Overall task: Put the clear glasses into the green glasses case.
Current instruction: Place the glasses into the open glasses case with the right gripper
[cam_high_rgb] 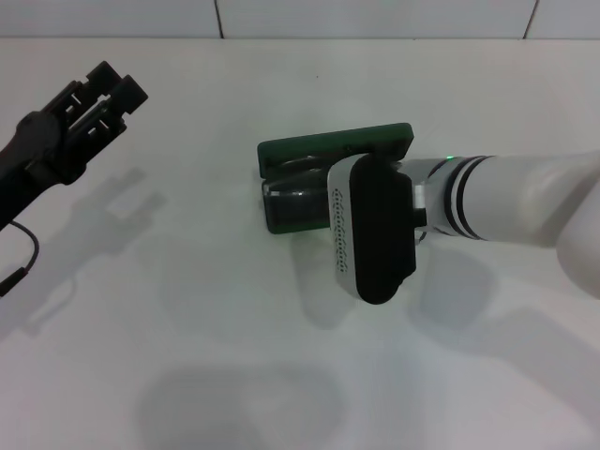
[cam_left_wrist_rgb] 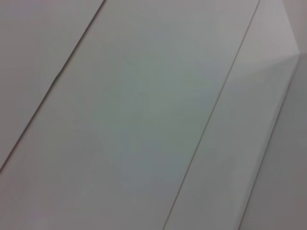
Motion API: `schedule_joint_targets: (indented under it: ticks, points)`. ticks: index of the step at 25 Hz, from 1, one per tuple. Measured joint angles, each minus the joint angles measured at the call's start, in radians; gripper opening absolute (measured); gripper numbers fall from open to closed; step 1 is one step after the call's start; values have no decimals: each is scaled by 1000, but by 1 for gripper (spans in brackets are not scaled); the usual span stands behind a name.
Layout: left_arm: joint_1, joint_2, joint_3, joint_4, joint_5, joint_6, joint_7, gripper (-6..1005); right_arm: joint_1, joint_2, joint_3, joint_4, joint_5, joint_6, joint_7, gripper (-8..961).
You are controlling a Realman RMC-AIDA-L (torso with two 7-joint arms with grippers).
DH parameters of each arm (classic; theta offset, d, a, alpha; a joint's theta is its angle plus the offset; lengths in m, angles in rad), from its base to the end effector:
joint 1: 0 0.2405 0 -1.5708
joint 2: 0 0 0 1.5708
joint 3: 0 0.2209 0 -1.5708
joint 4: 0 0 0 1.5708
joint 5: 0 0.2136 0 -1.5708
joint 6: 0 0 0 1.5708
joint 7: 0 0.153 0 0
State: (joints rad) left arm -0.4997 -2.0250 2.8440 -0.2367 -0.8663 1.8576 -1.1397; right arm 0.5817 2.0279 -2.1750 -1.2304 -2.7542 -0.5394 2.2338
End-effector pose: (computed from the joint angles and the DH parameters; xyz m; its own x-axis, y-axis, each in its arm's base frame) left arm -0.2571 0.2797 0.0456 0.2892 0.1667 0.9427 0.6581 -0.7497 -0.0693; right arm 0.1046 0.3449 -0.1133 0.8432 0.3628 0.3967 0.5234 -0.7222 -0.4521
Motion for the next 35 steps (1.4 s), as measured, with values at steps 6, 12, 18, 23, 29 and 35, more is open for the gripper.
schedule_joint_targets:
  ticks: [6, 12, 18, 23, 29, 35]
  points:
    - [0, 0, 0, -1, 2, 0, 1, 698, -11, 0, -4, 4, -14, 13, -1, 190]
    - [0, 0, 0, -1, 2, 0, 2, 698, -11, 0, -7, 9, -14, -5, -1, 204]
    - [0, 0, 0, -1, 2, 0, 2, 698, -11, 0, 0, 4, -9, -30, 9, 217]
    - [2, 0, 0, -1, 13, 0, 1, 698, -16, 0, 4, -18, -1, -46, 12, 229]
    - [19, 0, 0, -1, 13, 3, 0, 698, -39, 0, 5, -81, 29, -58, 10, 439]
    - [14, 1, 0, 2, 14, 5, 0, 698, -34, 0, 29, -94, 48, -143, 10, 466]
